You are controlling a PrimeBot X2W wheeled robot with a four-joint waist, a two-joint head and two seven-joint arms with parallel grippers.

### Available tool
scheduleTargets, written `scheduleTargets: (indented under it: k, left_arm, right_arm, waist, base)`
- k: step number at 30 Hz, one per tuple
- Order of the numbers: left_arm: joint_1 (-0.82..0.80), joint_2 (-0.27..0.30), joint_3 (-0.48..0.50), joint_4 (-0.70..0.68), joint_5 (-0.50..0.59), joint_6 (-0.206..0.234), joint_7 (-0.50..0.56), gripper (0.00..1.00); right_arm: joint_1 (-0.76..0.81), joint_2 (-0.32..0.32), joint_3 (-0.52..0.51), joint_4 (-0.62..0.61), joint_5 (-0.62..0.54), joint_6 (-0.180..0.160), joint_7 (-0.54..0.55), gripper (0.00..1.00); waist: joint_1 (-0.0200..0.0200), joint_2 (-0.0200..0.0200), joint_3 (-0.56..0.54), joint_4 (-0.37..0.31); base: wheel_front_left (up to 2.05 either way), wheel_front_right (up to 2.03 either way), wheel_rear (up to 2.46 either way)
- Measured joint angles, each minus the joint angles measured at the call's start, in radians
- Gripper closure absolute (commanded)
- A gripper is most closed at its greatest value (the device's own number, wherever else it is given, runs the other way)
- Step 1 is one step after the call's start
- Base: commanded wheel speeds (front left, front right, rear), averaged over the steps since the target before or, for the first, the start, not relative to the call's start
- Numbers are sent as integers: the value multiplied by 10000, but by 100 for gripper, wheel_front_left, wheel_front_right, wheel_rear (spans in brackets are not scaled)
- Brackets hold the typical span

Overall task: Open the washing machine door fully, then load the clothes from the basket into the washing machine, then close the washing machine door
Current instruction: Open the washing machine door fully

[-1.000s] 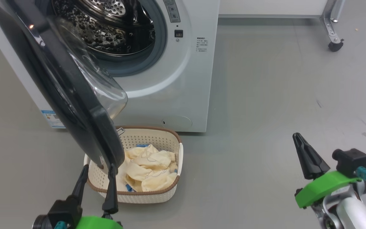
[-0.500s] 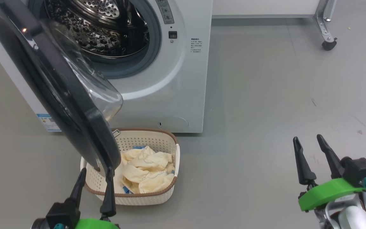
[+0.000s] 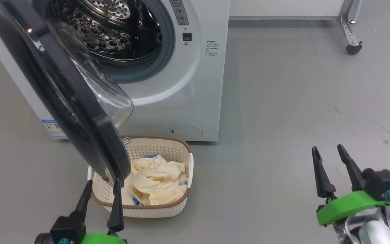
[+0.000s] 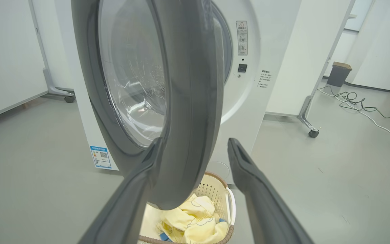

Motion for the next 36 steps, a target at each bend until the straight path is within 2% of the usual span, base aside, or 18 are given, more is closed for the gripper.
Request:
scheduleTargets:
  k: [28,29,30,31,32,36]
  left_arm:
    - [-3,-15,8,0,73,-61,0,0]
    - [-4,-15,8,0,73,-61,0,24]
    - [-5,-15,8,0,73,-63,0,60]
    - [-5,-17,8,0,73,-69,0,89]
    - [-5,-17,10,0,73,-73,0,100]
    - [-10,-23,94,4,73,-155,0,100]
  right_arm:
    - [-7,0,46,50,-27,0,0,0]
    - [-8,0,46,50,-27,0,0,0]
    - [-9,0,46,50,-27,0,0,0]
    - [-9,0,40,52,-27,2,0,0]
    - [-9,0,27,52,-27,2,0,0]
    - [-10,2,-6,50,-27,0,0,0]
  waist:
    - [0,0,205,42]
    - [0,0,209,42]
    - [0,0,213,43]
    - [0,0,215,43]
    - [0,0,217,44]
    - [0,0,245,58]
  base:
    - [0,0,0]
    - [0,0,0]
    - [0,0,0]
    - [0,0,0]
    - [0,0,0]
    - [0,0,0]
